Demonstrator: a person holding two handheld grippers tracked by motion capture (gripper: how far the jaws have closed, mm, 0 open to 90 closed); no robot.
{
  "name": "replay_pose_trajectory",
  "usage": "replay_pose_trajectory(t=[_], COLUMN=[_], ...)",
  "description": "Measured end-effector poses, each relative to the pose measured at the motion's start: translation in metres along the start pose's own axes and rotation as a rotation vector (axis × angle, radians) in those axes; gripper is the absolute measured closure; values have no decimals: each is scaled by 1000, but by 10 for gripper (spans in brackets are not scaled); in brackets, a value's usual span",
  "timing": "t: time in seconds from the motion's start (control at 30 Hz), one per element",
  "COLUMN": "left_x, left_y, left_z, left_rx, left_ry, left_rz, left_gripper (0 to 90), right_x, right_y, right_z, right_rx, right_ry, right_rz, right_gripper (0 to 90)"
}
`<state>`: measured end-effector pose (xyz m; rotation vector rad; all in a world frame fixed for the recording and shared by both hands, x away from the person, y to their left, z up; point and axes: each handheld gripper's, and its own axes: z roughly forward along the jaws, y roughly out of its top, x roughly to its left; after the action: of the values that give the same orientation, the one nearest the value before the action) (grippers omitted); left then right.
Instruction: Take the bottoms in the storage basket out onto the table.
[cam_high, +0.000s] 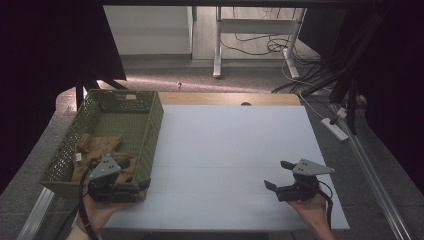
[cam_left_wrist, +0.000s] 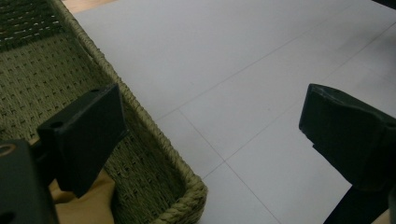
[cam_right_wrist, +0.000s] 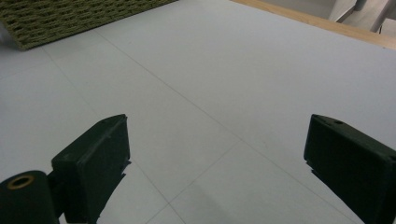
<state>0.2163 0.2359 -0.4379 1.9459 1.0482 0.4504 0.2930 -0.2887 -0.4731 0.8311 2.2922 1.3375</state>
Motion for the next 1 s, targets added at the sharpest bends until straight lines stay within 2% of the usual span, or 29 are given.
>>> replay_pose_trajectory(t=[0.2, 0.4, 0.63, 0.73, 0.87, 1.0], left_x=[0, 0, 1, -1, 1, 4], left_y=[0, 4, 10, 16, 20, 21], left_z=[-5, -7, -3, -6, -8, -10], left_rx=[-18, -26, 4, 19, 25, 28], left_ry=[0, -3, -6, 12, 34, 38], left_rz=[3, -3, -11, 13, 9, 9], left_gripper=[70, 70, 70, 70, 70, 70], right_x=[5, 5, 4, 4, 4, 3], right_y=[3, 3, 3, 3, 3, 3], right_z=[-2, 2, 2, 2, 2, 3], right_rx=[-10, 4, -11, -13, -10, -6], right_ry=[-7, 0, 6, 9, 9, 10], right_rz=[-7, -15, -1, -4, 0, -4], right_gripper=[72, 72, 72, 72, 72, 72])
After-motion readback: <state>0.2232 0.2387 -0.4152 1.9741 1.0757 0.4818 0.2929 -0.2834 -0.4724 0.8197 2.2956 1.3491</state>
